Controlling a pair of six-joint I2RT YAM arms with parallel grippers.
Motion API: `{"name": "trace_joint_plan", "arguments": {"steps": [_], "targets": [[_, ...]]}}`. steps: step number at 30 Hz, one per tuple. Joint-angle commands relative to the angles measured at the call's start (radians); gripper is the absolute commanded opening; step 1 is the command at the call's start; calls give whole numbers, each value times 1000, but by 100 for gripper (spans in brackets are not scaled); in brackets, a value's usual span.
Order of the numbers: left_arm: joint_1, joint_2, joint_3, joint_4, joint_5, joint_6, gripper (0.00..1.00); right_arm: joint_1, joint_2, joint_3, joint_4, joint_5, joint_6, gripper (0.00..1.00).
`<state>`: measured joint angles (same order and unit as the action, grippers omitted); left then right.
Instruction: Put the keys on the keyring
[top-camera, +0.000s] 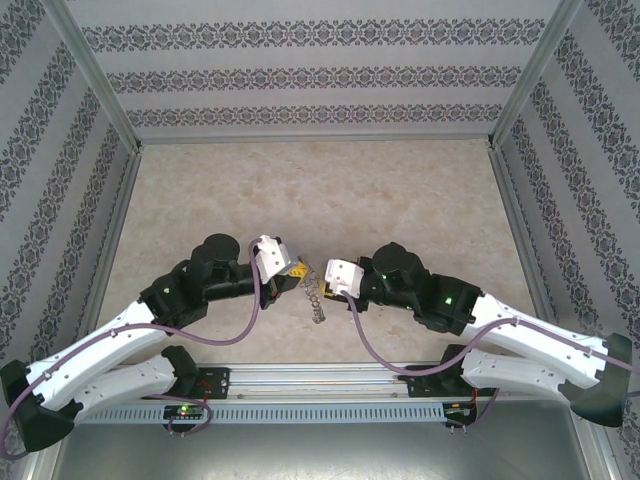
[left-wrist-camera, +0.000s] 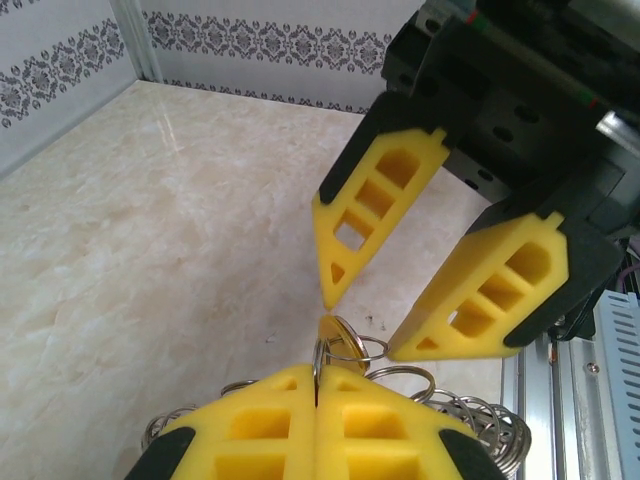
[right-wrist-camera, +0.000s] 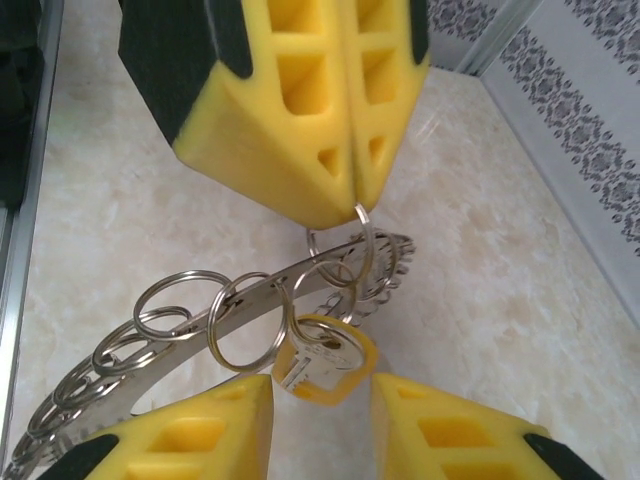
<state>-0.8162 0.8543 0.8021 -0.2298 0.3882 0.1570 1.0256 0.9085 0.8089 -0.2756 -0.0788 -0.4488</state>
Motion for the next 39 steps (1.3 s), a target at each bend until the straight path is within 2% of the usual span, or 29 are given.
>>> {"name": "trace_joint_plan", "arguments": {"steps": [1, 7, 15, 22, 28, 39], "targets": [[11, -28, -13, 94, 17, 26, 0, 8, -47, -9, 38, -15, 24, 33], [11, -46, -34, 128, 24, 27, 0, 0, -70, 4, 69, -61, 50, 35], [11, -38, -32, 129, 20, 23, 0, -1, -1, 19, 100, -122, 73, 35], [11, -43, -34, 125, 22, 21, 0, -1, 27, 24, 108, -100, 73, 31], [11, -48, -42, 133, 27, 15, 0, -1, 51, 29, 111, -90, 67, 23], [11, -76, -62, 155, 25, 15, 0, -9, 76, 42, 81, -97, 76, 22]]}}
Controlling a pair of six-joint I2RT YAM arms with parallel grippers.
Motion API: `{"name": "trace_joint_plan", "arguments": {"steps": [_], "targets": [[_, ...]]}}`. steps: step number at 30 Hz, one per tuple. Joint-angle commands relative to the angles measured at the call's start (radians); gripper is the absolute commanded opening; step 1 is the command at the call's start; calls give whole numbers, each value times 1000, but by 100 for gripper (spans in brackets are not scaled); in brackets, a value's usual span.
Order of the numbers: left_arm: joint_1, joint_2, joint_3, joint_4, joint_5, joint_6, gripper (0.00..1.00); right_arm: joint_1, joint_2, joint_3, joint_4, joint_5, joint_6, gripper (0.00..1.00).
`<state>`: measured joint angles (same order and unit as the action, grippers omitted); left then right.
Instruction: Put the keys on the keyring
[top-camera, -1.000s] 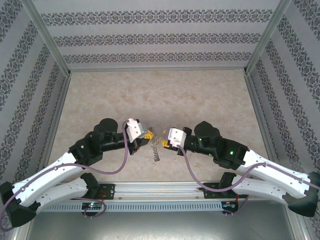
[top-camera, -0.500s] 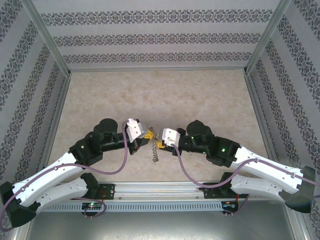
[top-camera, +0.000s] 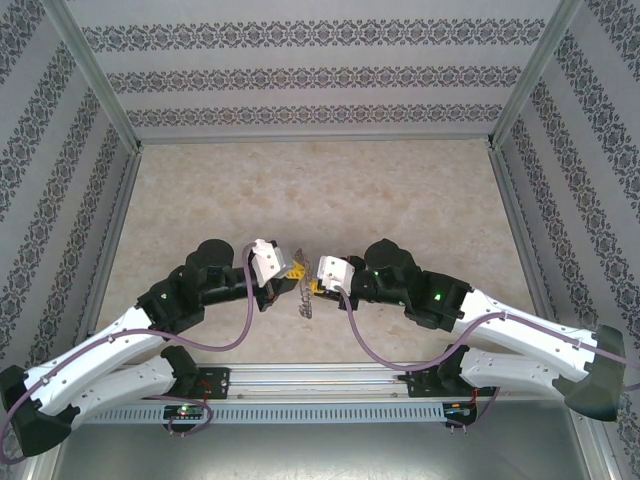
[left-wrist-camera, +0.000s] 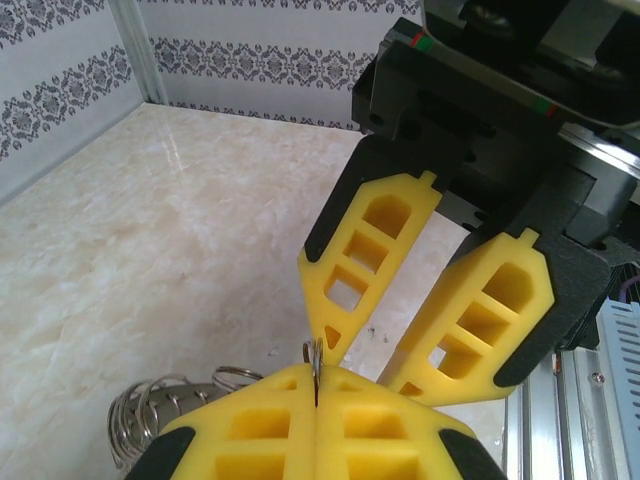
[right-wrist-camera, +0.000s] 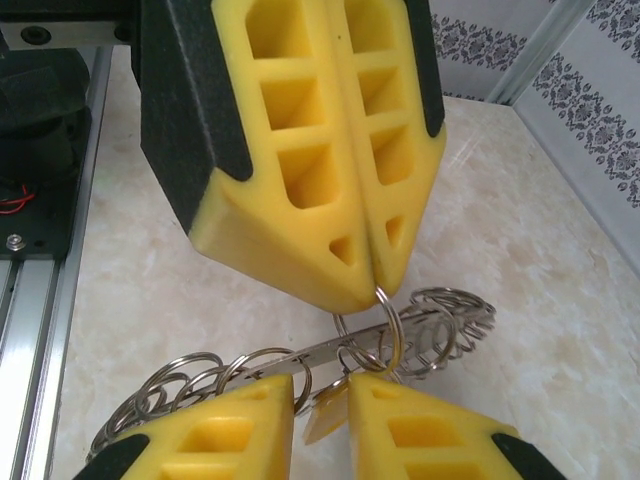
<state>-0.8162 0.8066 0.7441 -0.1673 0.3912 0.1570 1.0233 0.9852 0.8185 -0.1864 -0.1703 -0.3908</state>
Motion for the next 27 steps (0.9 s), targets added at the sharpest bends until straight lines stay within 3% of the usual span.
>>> {"name": "trace_joint_plan", "arguments": {"steps": [1, 15, 27], "targets": [[11, -33, -10, 99, 21, 14, 0, -9, -2, 33, -12, -8, 18, 22], [11, -55, -17, 115, 40, 9, 0, -31, 28, 16, -10, -50, 33, 24], [11, -88, -61, 168, 98, 23, 0, -35, -149, -26, 14, -36, 43, 29]]}}
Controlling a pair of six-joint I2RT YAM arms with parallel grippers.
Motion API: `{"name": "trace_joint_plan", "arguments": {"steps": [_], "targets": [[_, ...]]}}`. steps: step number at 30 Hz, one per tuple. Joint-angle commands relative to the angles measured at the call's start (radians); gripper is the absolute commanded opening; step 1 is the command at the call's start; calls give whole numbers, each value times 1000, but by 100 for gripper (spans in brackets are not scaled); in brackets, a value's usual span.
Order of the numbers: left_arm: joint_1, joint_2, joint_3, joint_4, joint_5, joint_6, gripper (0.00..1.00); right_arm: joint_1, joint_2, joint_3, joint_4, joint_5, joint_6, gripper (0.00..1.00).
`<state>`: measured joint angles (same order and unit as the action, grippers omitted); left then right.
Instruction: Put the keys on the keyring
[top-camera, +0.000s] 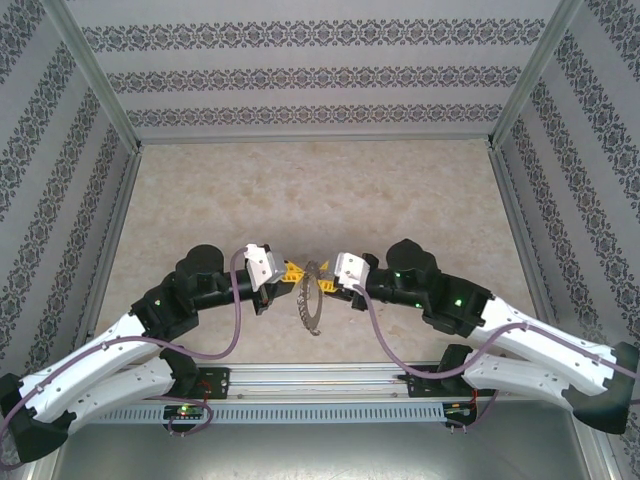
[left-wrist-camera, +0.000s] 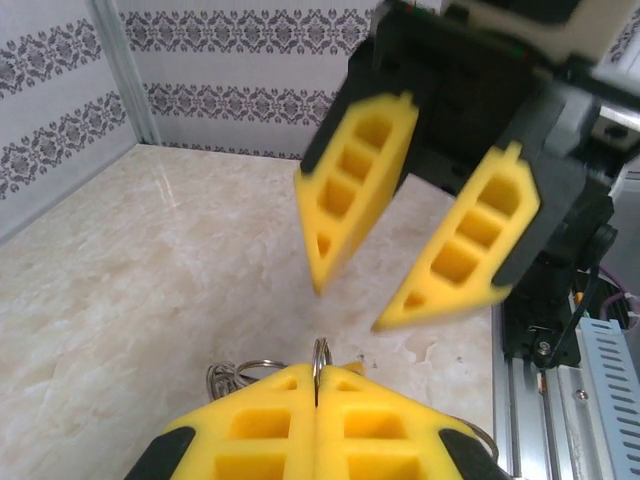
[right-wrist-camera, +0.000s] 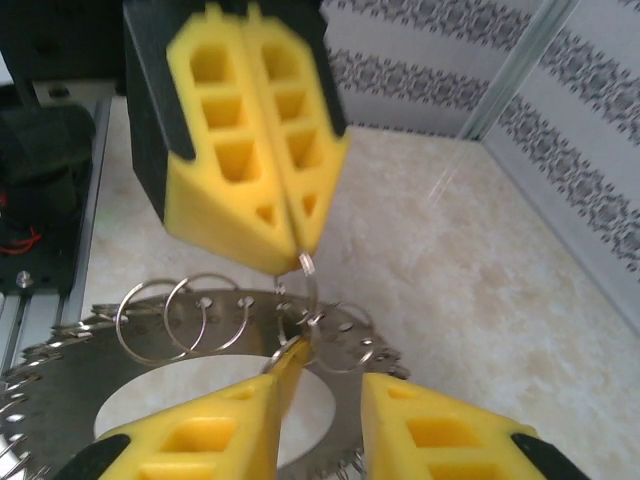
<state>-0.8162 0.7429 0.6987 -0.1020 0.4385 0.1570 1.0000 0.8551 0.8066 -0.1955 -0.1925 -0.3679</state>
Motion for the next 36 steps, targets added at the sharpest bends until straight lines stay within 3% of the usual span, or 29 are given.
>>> {"name": "trace_joint_plan", "arguments": {"steps": [1, 14, 21, 27, 32, 36], "targets": [[11, -29, -23, 112, 67, 23, 0, -12, -17, -13, 32, -30, 24, 30], [11, -50, -39, 136, 105, 17, 0, -14, 83, 11, 78, -152, 44, 30], [11, -49, -44, 142, 113, 16, 0, -14, 85, 13, 87, -188, 40, 25], [11, -48, -44, 143, 115, 16, 0, -15, 86, 11, 88, -181, 41, 16], [11, -41, -39, 134, 111, 16, 0, -17, 85, 12, 79, -164, 33, 0], [11, -22, -6, 49, 90, 36, 0, -21, 71, 20, 61, -156, 14, 0]]}}
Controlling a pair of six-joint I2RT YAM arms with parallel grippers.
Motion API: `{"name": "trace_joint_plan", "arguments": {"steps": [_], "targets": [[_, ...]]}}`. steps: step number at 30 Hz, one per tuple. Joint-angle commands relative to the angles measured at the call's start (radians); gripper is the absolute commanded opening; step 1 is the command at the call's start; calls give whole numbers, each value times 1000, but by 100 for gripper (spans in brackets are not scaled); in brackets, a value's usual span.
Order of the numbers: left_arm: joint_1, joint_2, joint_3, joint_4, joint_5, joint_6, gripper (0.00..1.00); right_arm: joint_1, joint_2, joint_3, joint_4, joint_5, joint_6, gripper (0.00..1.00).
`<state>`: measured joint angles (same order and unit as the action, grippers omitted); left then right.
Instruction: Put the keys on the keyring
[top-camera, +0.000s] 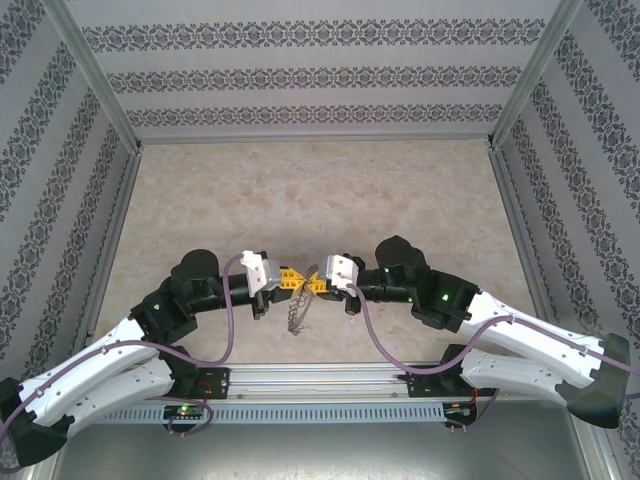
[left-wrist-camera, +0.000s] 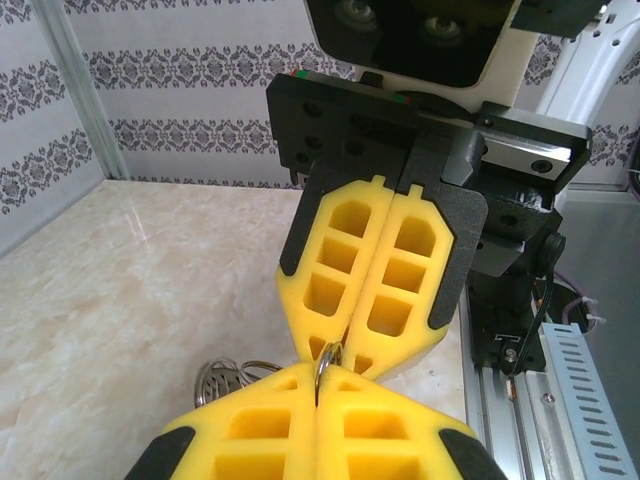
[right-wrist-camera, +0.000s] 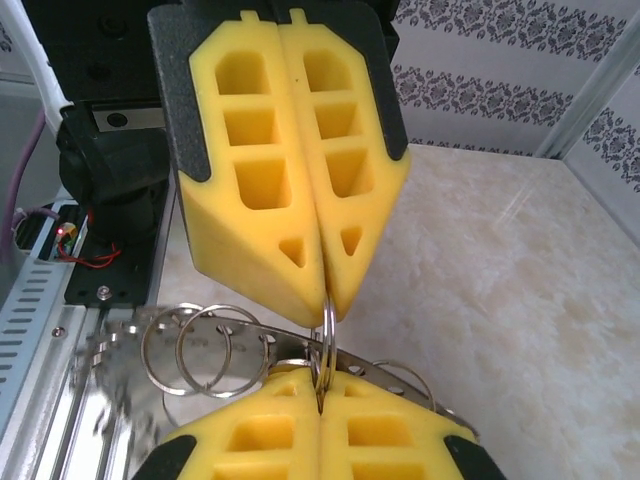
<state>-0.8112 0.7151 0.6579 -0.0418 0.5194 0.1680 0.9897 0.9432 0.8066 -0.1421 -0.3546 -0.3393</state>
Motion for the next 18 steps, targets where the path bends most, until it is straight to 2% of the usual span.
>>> {"name": "trace_joint_plan", "arguments": {"steps": [1, 2, 4, 6, 12, 15, 18], "targets": [[6, 18, 52, -49, 8, 34, 0, -13, -16, 28, -10, 9, -26, 0], [6, 31, 72, -92, 9, 40, 1, -13, -11, 40, -35, 19, -38, 0], [3, 55, 105, -155, 10, 46, 11, -13, 5, 67, -87, 34, -64, 0], [3, 66, 125, -194, 1, 51, 16, -13, 17, 85, -121, 37, -82, 0], [3, 103, 165, -258, 11, 64, 20, -13, 45, 132, -195, 16, -121, 0], [3, 118, 179, -269, 20, 65, 17, -13, 52, 138, -208, 11, -127, 0], [3, 133, 183, -272, 21, 68, 19, -13, 51, 138, -207, -1, -127, 0]]}}
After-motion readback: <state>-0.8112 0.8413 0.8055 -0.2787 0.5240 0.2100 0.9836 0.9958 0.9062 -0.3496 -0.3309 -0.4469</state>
